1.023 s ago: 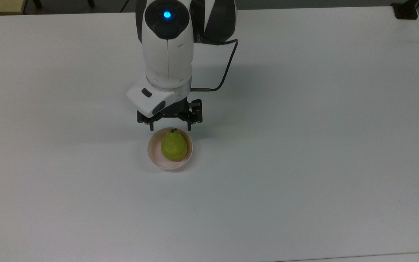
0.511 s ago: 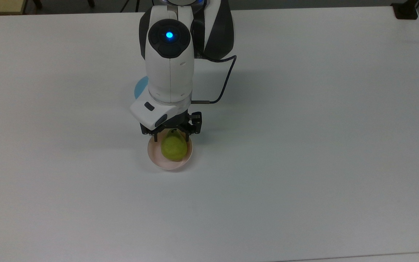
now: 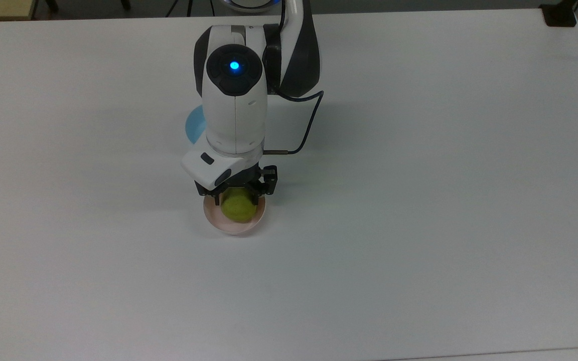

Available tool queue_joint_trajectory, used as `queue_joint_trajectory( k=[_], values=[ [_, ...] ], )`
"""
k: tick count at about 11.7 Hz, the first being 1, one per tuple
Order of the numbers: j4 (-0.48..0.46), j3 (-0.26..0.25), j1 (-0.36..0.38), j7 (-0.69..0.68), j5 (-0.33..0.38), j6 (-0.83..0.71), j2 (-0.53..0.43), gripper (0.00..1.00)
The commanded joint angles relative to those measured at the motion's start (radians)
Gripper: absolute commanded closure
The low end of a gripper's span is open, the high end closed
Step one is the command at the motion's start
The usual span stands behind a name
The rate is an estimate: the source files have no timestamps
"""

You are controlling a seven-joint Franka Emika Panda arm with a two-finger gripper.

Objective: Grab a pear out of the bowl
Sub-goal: 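Close the gripper around the green pear inside the pink bowl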

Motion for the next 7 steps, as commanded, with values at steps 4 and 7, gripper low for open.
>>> queue_joint_trajectory(
  k=[4,7],
  values=[
    [0.009,-0.005,0.007,-0.012,-0.017,0.024,0.001,0.64],
    [0.011,-0.005,0.008,-0.008,-0.011,-0.002,-0.043,0.64]
  ],
)
